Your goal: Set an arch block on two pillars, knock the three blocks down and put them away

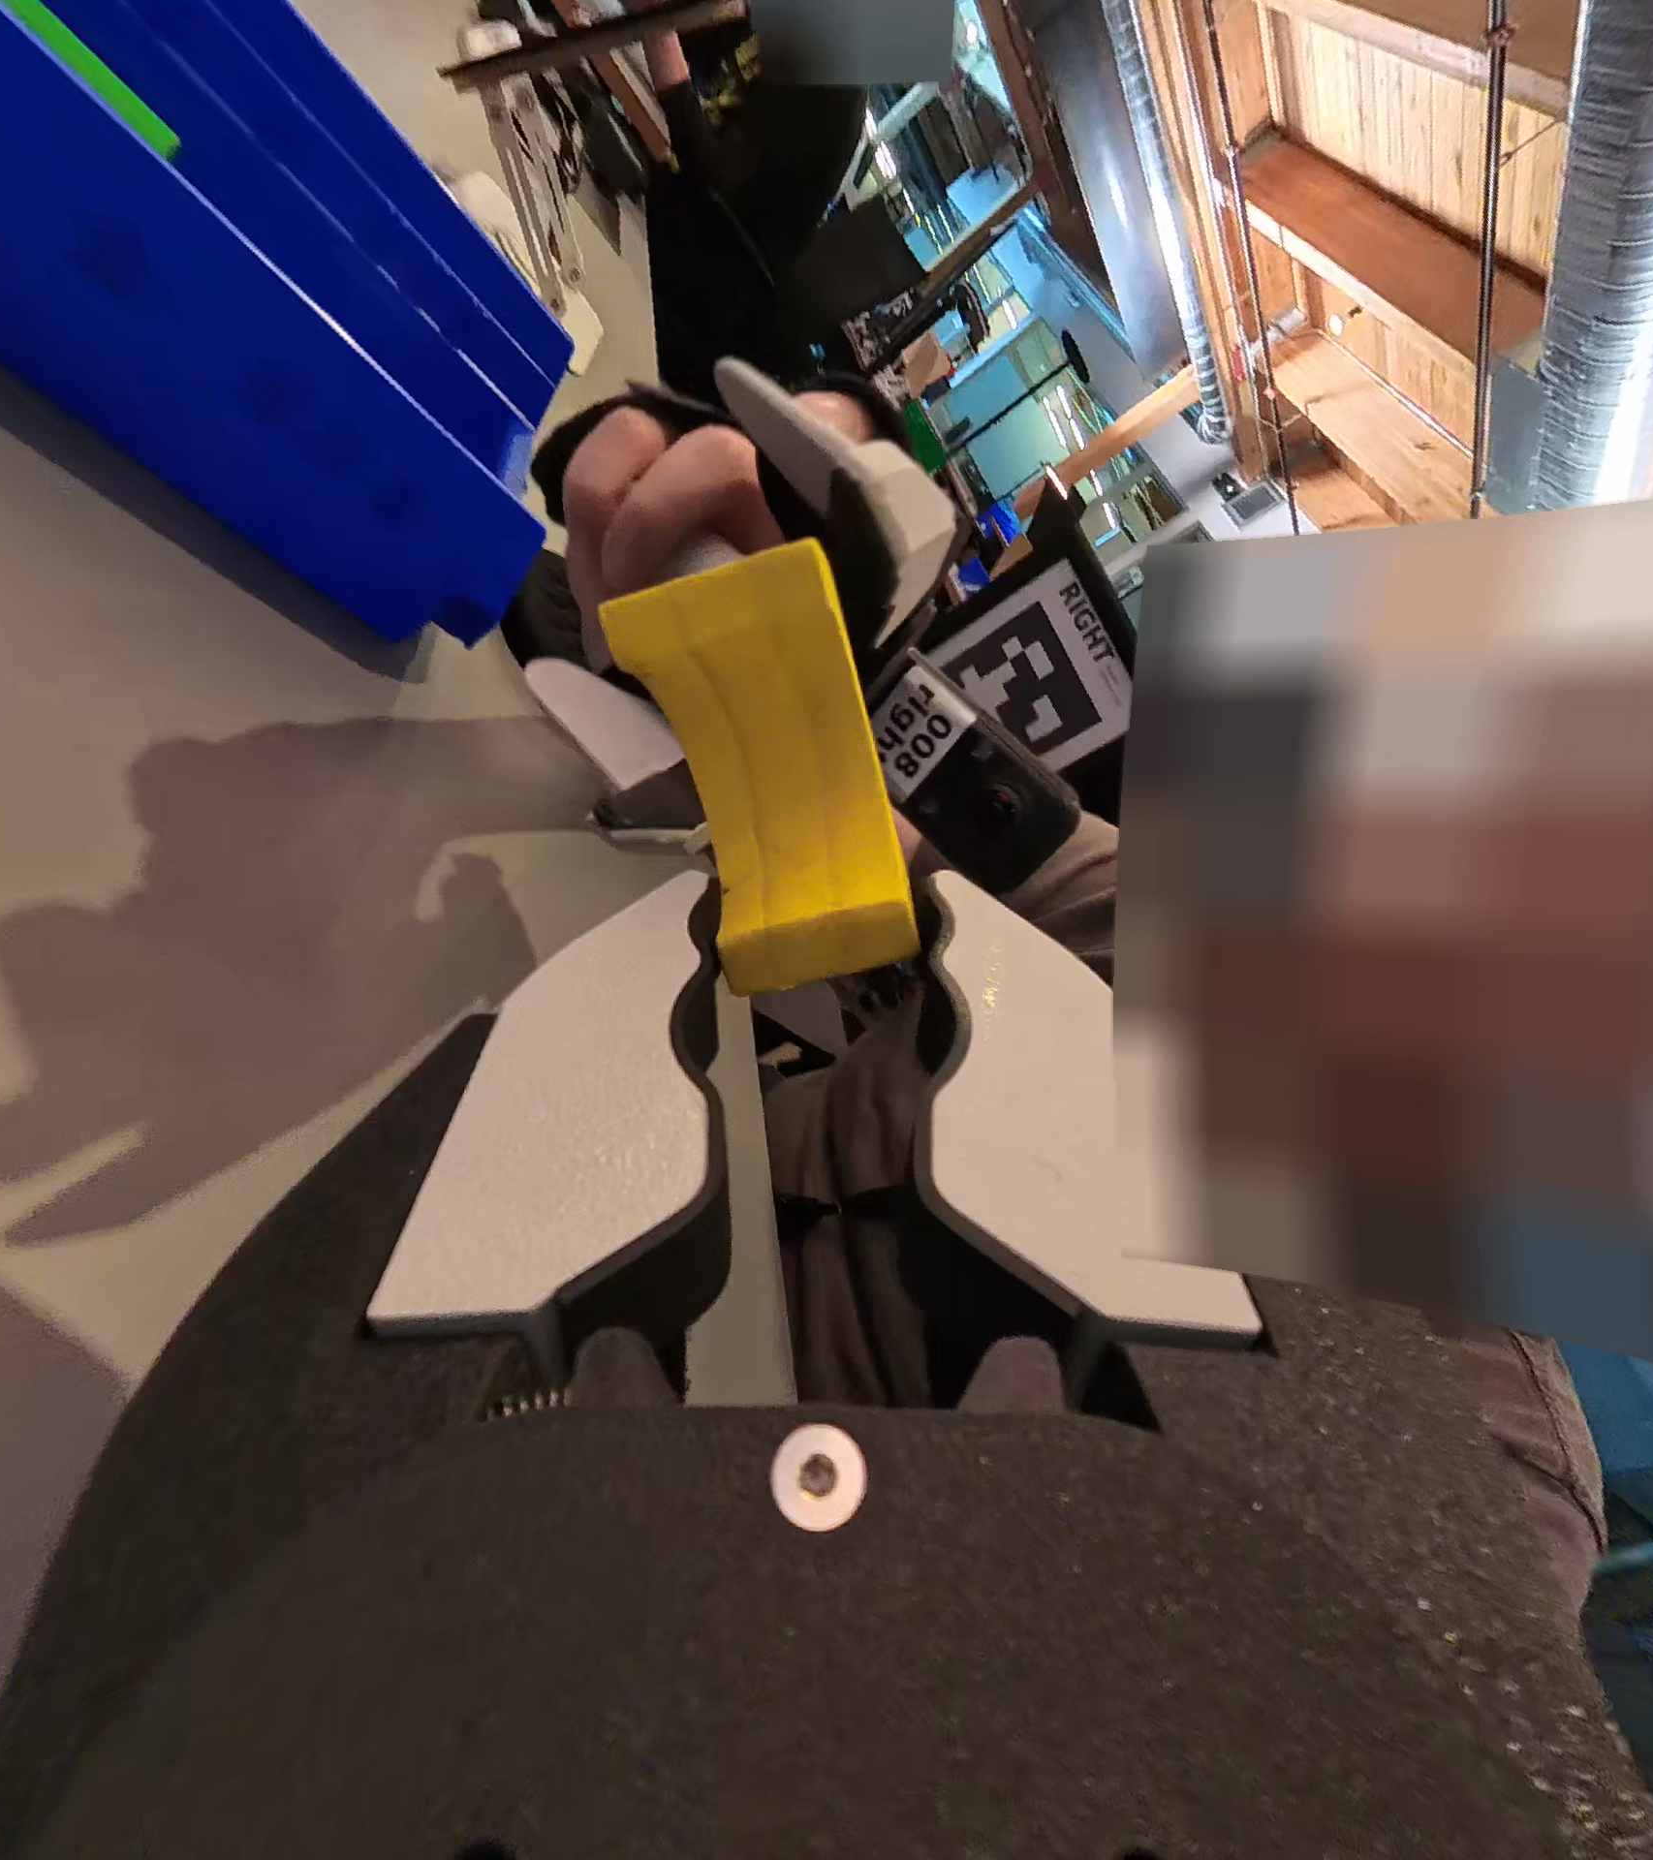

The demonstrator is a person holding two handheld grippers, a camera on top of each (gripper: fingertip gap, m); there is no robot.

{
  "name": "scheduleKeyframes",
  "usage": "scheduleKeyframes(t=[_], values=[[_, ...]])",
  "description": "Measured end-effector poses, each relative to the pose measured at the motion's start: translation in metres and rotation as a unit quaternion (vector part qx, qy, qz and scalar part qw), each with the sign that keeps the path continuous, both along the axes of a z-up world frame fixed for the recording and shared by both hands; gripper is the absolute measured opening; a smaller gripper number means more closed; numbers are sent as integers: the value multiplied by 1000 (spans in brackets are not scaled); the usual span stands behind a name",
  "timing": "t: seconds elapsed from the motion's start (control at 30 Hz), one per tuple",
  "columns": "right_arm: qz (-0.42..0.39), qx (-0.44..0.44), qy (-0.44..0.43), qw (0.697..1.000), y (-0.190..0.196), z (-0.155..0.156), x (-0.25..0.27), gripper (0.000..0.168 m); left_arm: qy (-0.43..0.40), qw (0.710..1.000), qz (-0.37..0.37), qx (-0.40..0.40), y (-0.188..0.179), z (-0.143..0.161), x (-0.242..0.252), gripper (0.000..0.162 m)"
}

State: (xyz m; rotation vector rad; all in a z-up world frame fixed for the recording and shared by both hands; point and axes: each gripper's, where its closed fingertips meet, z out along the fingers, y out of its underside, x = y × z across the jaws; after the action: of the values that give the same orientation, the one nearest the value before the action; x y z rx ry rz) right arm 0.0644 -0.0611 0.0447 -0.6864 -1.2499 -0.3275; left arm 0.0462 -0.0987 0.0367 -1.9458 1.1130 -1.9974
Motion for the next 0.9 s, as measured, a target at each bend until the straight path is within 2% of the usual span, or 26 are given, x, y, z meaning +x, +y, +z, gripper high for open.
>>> scheduleKeyframes(t=[0.13,0.33,0.5,0.6,0.73,0.83,0.9], values=[[4,106,-35,994,-15,1,-5,64,20,999,-30,-6,-9,-11,7,37],[13,160,-78,984,-25,-8,-8,39,12,997,-68,-24,-21,-12,8,37],[21,180,-89,979,-30,-9,-9,37,7,996,-78,-34,-23,-11,7,37],[23,142,-105,984,-26,-13,-8,36,11,997,-68,-39,-18,-13,7,38],[33,45,-122,991,-16,-19,-1,35,16,1000,-15,-14,0,-14,5,38],[38,-44,-127,990,-5,-24,9,35,29,999,33,27,16,-14,-1,38],[41,-146,-130,980,6,-30,20,35,21,996,66,64,26,-8,-4,39]])
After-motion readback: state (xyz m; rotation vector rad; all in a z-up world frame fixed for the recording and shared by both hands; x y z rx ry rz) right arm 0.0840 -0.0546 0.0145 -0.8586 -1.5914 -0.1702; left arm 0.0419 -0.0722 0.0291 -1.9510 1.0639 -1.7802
